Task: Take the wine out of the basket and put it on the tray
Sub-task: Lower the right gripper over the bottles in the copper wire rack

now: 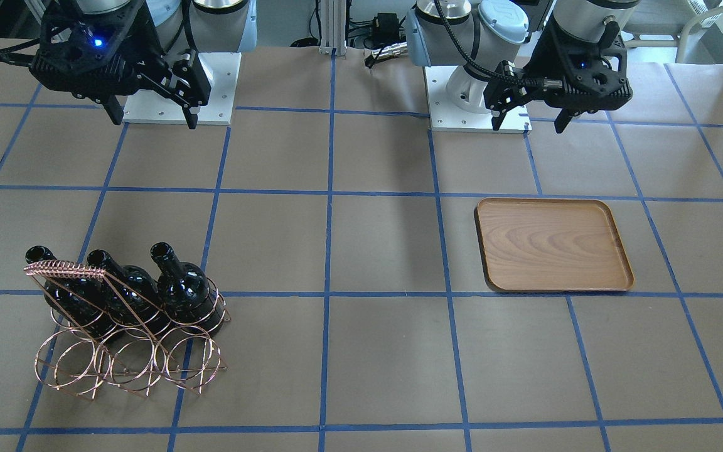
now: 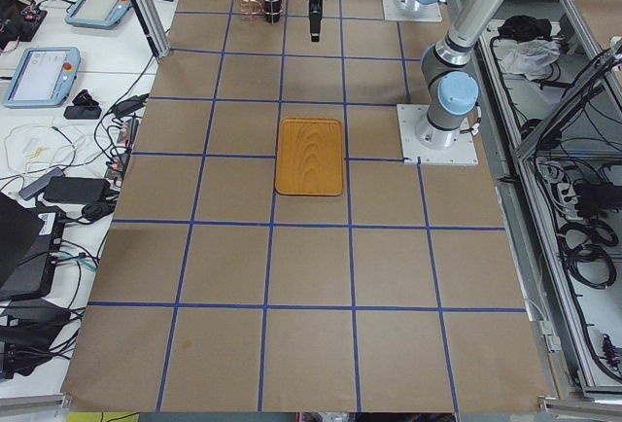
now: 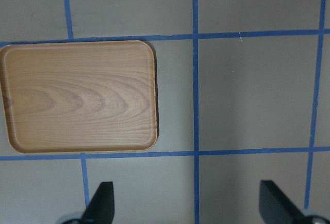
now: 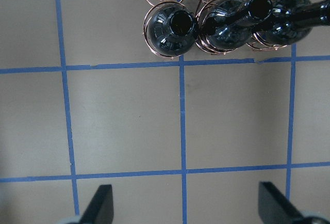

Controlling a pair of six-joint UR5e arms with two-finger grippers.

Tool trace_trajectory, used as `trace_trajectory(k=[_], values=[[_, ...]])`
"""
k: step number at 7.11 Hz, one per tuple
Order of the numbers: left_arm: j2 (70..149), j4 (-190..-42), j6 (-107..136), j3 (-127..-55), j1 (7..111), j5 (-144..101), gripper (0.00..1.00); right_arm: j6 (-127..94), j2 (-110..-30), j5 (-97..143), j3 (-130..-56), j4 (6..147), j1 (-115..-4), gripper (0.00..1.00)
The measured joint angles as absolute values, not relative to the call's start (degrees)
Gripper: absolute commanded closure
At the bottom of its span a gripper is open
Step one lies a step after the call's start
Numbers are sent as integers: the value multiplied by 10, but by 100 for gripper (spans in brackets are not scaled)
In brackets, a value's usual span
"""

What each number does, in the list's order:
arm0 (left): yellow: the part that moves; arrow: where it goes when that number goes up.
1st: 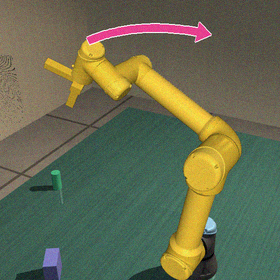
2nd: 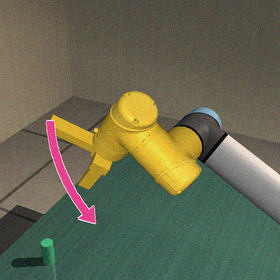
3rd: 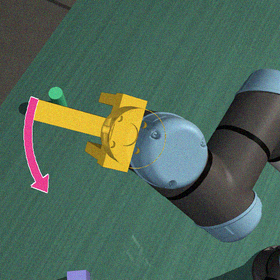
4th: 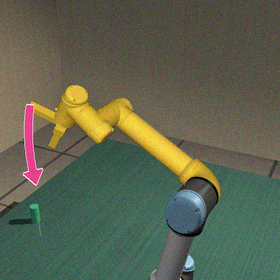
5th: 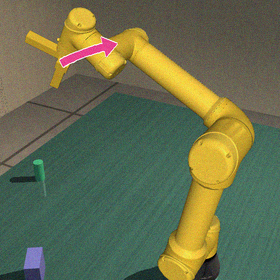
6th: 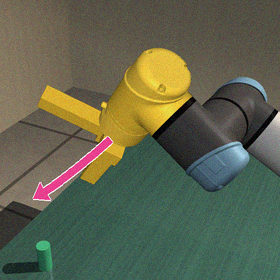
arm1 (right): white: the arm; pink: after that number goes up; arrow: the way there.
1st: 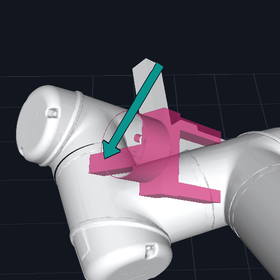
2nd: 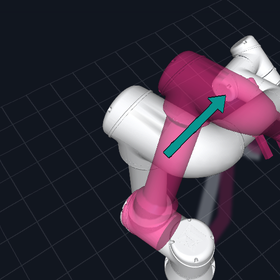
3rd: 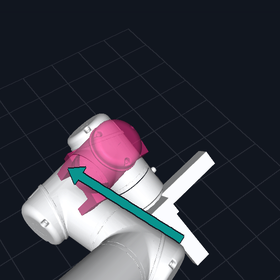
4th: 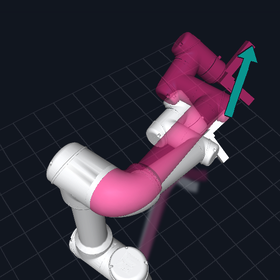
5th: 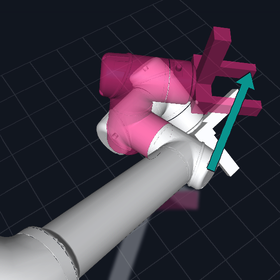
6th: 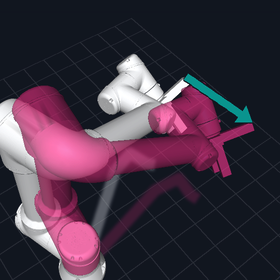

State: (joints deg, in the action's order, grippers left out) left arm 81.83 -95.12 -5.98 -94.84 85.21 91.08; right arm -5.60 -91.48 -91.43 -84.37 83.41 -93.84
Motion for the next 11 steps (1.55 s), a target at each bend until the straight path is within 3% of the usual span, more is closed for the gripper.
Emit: trace_trajectory(k=[9, 11], values=[[819, -951, -60, -949, 849, 911, 0, 56, -839, -907, -848, 882, -851, 0], [820, -950, -60, -949, 848, 911, 0, 70, -798, -908, -849, 942, -849, 7]])
